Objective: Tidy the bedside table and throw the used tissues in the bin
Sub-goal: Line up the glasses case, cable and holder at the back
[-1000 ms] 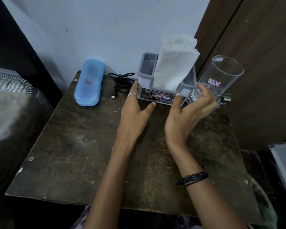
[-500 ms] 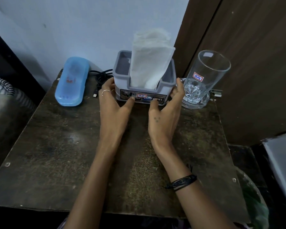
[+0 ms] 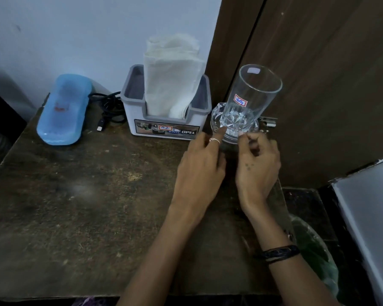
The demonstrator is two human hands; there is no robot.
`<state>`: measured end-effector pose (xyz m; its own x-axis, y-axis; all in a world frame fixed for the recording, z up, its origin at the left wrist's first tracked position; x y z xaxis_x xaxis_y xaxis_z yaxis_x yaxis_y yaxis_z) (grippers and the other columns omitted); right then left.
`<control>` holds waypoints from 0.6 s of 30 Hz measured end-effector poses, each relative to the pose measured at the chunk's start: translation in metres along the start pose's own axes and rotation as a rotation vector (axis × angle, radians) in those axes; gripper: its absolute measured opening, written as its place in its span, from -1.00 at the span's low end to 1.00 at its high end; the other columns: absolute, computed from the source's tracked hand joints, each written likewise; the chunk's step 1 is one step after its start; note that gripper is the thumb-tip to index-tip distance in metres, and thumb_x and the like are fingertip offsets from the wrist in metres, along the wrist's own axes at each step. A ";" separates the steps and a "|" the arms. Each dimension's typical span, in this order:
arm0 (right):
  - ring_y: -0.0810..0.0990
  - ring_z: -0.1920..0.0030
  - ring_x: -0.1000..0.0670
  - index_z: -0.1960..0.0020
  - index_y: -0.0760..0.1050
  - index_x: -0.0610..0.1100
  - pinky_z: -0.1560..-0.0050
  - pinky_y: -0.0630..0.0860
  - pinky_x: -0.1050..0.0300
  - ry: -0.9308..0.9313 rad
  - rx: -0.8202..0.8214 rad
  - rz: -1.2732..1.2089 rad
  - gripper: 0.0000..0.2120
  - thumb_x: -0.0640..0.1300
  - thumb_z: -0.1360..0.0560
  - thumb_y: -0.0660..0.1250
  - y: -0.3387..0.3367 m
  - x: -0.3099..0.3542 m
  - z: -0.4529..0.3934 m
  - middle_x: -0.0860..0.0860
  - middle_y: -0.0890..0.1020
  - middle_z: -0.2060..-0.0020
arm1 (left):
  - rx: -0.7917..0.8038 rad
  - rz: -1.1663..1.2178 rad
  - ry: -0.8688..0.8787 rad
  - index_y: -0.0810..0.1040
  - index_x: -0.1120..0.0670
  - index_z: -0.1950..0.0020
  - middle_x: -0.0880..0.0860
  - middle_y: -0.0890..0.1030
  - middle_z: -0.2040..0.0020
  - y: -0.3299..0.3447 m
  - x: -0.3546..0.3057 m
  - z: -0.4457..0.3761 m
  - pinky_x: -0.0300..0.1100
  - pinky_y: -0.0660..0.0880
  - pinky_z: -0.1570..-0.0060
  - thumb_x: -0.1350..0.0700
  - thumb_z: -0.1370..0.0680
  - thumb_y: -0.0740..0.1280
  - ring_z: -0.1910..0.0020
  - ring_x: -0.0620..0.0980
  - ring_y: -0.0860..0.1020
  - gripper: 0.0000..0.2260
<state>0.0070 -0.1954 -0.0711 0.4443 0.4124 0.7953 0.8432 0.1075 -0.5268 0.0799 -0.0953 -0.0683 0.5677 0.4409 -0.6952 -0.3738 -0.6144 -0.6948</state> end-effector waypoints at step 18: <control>0.42 -0.17 -0.06 -0.27 0.40 -0.01 -0.07 0.33 0.08 -0.221 0.259 0.288 -0.67 -0.03 -0.52 0.27 -0.003 -0.010 0.003 -0.02 0.52 -0.18 | -0.037 -0.265 -0.049 0.29 0.07 -0.40 0.13 0.34 -0.42 0.021 -0.004 -0.007 0.01 0.34 -0.13 0.08 -0.55 0.25 -0.29 0.17 0.34 -0.58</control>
<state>-0.0003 -0.1972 -0.0780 0.5508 0.6389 0.5371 0.5787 0.1714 -0.7973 0.0750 -0.1140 -0.0791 0.6056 0.6202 -0.4986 -0.1891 -0.4964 -0.8472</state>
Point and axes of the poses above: each hand's wrist, its own z-axis away from the middle knuckle, its own y-axis out of the palm, x = y × z, the point moved 6 cm from there along -z, towards the middle knuckle
